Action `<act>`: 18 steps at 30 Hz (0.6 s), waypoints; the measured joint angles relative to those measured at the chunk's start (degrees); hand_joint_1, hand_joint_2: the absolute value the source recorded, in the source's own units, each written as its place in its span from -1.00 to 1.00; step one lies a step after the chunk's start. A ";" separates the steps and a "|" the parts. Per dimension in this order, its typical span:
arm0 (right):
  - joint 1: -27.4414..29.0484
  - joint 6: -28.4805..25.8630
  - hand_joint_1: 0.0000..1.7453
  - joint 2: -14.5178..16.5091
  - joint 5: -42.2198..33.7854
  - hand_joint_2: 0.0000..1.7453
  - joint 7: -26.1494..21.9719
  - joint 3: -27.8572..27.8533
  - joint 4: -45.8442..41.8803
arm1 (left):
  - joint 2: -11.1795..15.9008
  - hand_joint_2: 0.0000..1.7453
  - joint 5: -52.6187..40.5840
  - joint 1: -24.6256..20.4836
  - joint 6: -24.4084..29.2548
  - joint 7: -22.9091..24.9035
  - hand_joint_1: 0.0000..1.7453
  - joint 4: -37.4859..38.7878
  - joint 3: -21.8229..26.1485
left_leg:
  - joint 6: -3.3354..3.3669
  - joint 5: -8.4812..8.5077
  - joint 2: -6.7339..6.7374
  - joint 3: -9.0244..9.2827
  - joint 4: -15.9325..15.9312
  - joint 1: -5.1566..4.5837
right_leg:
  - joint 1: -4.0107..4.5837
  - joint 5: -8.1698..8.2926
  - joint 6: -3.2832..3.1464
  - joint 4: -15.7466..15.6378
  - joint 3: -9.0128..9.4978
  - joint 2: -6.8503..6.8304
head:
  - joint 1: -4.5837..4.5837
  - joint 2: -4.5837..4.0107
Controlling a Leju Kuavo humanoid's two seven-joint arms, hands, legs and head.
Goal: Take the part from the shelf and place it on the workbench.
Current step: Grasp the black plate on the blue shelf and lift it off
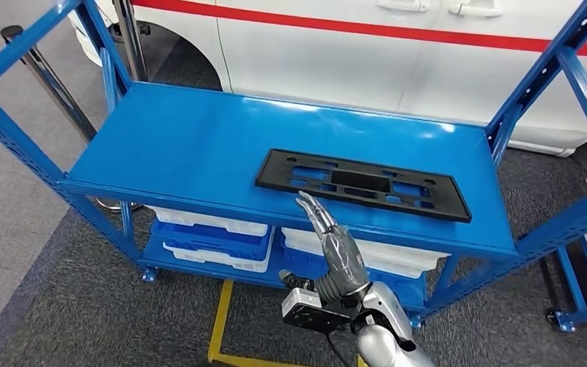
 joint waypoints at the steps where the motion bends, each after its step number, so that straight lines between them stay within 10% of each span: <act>1: 0.05 -0.02 -1.00 -0.01 0.21 1.00 0.03 -0.15 0.01 | 0.00 -1.00 -0.08 -0.08 0.00 0.02 -1.00 0.00 0.00 | 0.24 -0.16 0.01 0.22 -0.06 -0.03 | -0.06 -1.44 0.20 3.60 -1.88 -0.04 | 0.04 -0.01; 3: 0.28 -0.06 -1.00 -0.08 0.62 1.00 0.17 -0.45 0.02 | 0.01 -1.00 -0.23 -0.15 0.00 0.07 -1.00 0.00 0.00 | 0.53 -0.54 0.00 0.59 -0.06 -0.10 | -0.20 -3.35 0.42 10.59 -6.20 -0.06 | 0.03 -0.01; 5: 0.45 -0.08 -1.00 -0.18 0.94 1.00 0.36 -0.61 0.02 | 0.01 -1.00 -0.37 -0.08 0.00 0.11 -1.00 0.00 0.01 | 0.52 -1.04 -0.05 1.29 -0.06 -0.15 | -0.24 -1.11 0.30 10.78 -7.42 -0.06 | 0.04 -0.01; 9: 0.40 -0.30 -1.00 -0.29 1.66 1.00 0.55 -0.94 -0.10 | -0.09 -1.00 -0.49 -0.08 -0.09 0.13 -1.00 0.01 0.02 | -0.19 -2.21 -0.20 2.77 -0.12 -0.26 | 0.30 6.10 -0.80 -2.43 -2.09 -0.11 | 0.06 -0.01; 14: 0.49 -1.02 -1.00 -0.56 2.66 1.00 0.86 -1.70 -0.37 | -0.12 -1.00 -0.61 -0.18 -0.12 0.10 -1.00 0.02 0.03 | -1.68 -3.63 0.00 2.71 0.74 -0.40 | 0.15 5.49 -1.75 -4.91 -0.53 0.01 | 0.01 -0.01; 18: 0.77 -1.26 -1.00 -0.69 3.14 1.00 0.98 -2.44 -0.59 | -0.10 -1.00 -0.68 -0.03 -0.12 0.09 -1.00 0.02 0.10 | -2.31 -8.69 -0.03 -4.14 13.44 -0.33 | 0.10 4.90 -2.63 -5.22 0.36 -0.26 | -0.06 -0.01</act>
